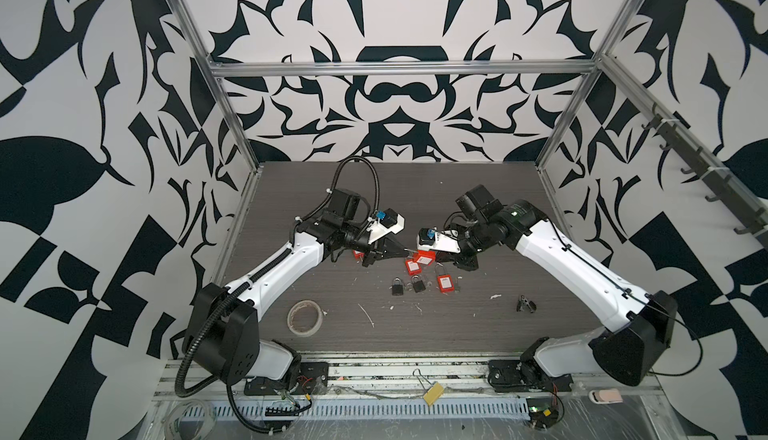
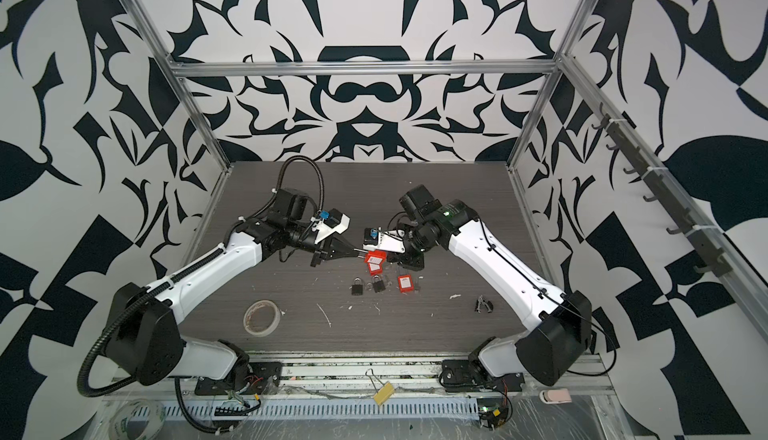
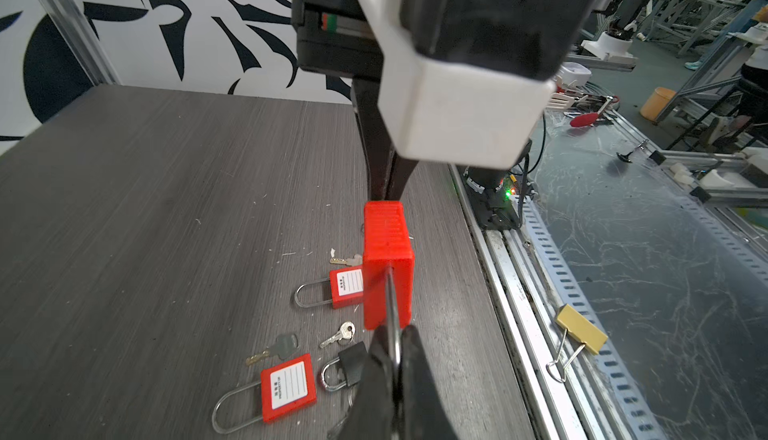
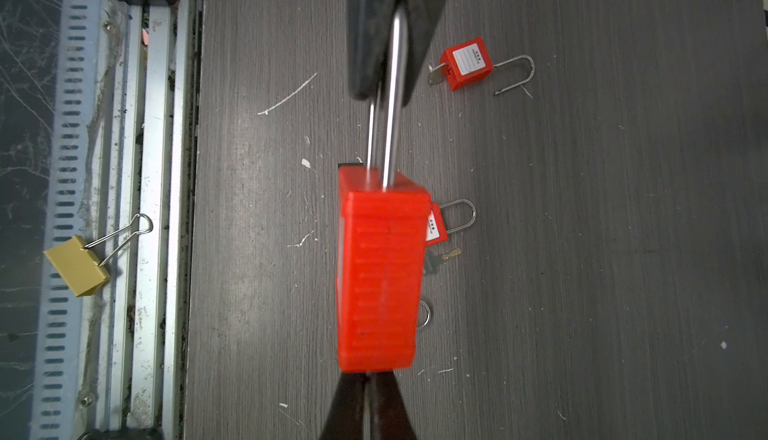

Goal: Lock with the key

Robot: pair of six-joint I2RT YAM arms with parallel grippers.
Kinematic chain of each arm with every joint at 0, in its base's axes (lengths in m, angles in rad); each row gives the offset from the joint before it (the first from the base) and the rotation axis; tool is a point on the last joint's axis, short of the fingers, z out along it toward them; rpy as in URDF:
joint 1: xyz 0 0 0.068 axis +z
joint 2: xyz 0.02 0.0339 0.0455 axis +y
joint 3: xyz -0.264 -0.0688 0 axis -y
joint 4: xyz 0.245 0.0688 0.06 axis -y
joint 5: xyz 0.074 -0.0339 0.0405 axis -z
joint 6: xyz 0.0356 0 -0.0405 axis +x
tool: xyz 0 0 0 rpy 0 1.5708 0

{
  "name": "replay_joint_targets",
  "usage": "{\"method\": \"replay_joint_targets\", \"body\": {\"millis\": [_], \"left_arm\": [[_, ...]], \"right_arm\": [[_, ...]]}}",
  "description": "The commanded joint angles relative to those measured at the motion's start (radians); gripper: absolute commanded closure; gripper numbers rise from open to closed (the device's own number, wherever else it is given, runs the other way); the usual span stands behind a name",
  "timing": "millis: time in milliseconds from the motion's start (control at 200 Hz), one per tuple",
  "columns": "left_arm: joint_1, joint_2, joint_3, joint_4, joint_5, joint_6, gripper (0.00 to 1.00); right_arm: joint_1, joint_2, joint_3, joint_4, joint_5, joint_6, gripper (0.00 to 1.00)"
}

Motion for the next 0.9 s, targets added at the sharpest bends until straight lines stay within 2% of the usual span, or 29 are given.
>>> {"method": "replay_joint_targets", "body": {"millis": [0,105,265,375,480,630,770,895], "left_arm": [[0.025,0.017,0.044,-0.093,0.084,-0.004,1.00],[0.026,0.015,0.047,-0.096,0.068,0.024,1.00],[0.024,-0.042,0.011,-0.075,-0.006,0.158,1.00],[0.025,-0.100,-0.037,-0.005,-0.060,0.204,1.00],[0.025,-0.138,-0.072,0.057,-0.090,0.220,1.00],[0.019,-0.157,-0.092,0.073,-0.122,0.277,1.00],[0.018,-0.208,-0.106,0.106,-0.129,0.278,1.00],[0.018,-0.198,-0.096,0.105,-0.087,0.227,1.00]], "right_arm": [[0.009,-0.020,0.001,-0.092,0.118,-0.043,1.00],[0.009,-0.030,0.002,-0.070,0.086,-0.015,1.00],[0.008,-0.015,0.050,-0.177,-0.122,-0.021,1.00],[0.008,-0.002,0.071,-0.244,-0.192,0.008,1.00],[0.007,0.017,0.073,-0.316,-0.209,0.010,1.00],[-0.004,0.008,0.062,-0.316,-0.226,0.005,1.00],[-0.008,0.040,0.078,-0.362,-0.240,-0.009,1.00],[-0.007,0.027,0.056,-0.295,-0.185,0.010,1.00]]}}
